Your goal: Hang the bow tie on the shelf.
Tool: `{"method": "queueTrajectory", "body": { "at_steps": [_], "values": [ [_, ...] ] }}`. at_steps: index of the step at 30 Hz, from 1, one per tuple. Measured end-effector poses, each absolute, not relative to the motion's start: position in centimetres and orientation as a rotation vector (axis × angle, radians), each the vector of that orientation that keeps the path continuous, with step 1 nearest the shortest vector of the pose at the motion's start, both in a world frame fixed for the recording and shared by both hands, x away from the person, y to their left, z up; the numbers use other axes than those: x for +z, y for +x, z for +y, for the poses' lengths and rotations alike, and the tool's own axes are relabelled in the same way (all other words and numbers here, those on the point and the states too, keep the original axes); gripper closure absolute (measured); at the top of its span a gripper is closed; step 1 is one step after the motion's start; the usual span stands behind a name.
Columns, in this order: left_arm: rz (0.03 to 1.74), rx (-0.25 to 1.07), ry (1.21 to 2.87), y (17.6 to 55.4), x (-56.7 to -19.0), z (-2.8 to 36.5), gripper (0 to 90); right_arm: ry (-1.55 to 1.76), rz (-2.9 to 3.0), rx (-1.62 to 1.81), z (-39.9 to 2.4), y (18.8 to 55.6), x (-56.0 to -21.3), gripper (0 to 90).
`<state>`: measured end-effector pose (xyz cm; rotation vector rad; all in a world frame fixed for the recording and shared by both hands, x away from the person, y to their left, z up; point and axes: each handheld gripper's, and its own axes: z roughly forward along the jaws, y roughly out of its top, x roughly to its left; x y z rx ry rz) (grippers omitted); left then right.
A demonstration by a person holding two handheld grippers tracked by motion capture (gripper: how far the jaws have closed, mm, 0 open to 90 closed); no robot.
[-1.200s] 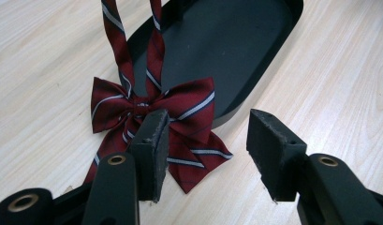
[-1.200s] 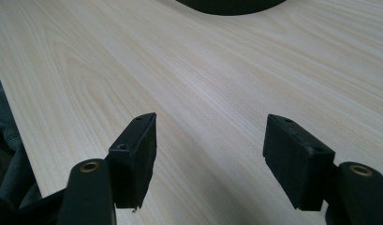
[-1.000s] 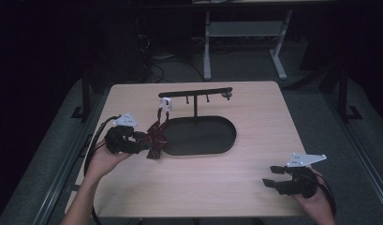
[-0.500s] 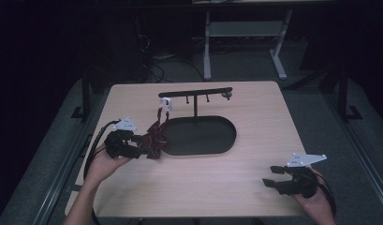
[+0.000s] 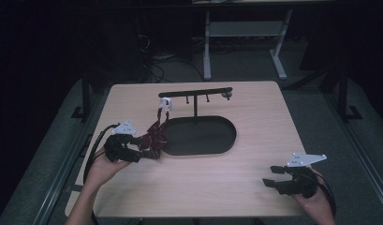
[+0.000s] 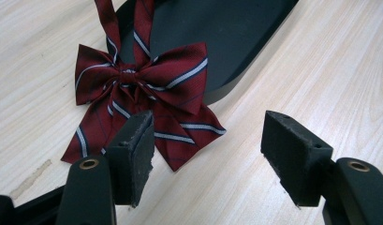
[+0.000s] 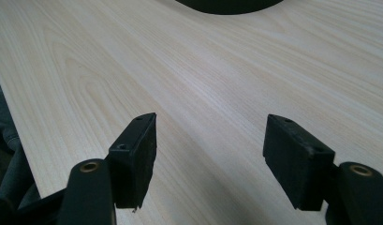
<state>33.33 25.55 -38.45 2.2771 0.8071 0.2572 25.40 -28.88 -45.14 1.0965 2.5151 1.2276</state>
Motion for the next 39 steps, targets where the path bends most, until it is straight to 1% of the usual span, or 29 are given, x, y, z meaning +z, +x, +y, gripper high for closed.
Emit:
{"method": "queueTrajectory", "body": {
  "at_steps": [13,39],
  "values": [
    [0.811,0.265,2.271,32.4,-39.1,25.7,32.4,1.098,2.516,1.225,-28.9,25.4,-45.2,34.6],
    [0.81,0.297,2.248,29.7,-40.2,26.4,32.5,1.098,2.516,1.223,-28.8,25.3,-45.2,34.6]
  ]
}}
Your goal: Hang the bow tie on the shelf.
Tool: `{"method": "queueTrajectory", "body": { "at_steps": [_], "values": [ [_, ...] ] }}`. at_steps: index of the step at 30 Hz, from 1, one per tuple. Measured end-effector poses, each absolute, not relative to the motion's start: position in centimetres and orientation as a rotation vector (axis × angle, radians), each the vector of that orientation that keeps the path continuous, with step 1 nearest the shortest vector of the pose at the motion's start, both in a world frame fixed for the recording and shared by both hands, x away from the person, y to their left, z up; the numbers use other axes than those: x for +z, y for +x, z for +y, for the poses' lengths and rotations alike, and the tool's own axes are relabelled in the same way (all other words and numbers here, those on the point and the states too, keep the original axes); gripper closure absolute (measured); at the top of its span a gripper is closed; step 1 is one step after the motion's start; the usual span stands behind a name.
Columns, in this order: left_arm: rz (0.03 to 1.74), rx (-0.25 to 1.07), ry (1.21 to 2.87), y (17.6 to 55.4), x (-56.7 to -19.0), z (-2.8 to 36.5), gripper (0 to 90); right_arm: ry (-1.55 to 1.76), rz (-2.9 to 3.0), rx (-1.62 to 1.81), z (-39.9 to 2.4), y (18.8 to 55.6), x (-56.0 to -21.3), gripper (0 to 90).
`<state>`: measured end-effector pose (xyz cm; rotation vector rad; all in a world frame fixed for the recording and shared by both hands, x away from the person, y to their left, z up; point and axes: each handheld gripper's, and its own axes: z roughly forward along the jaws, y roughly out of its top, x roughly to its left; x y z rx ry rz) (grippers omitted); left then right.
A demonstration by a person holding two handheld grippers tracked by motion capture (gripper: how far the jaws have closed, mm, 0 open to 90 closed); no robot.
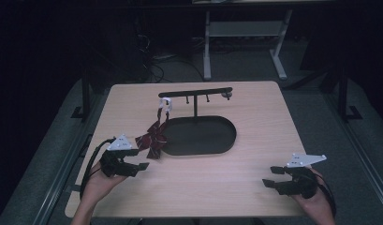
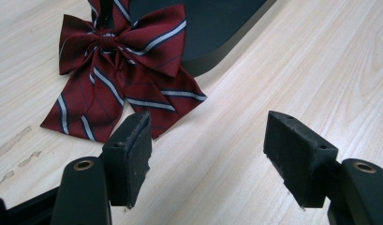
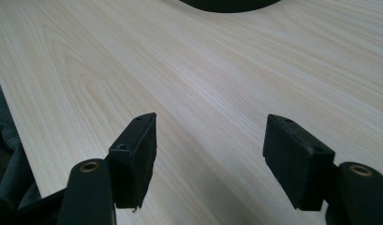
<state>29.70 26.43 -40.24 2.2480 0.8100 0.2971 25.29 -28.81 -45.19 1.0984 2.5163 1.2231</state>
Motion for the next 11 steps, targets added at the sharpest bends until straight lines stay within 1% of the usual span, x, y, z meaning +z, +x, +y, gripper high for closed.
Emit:
{"method": "queueTrajectory", "body": {
  "at_steps": [11],
  "values": [
    [0.81,0.317,2.24,28.6,-41.1,26.5,32.5,1.099,2.513,1.225,-28.8,25.3,-45.2,34.6]
  ]
}}
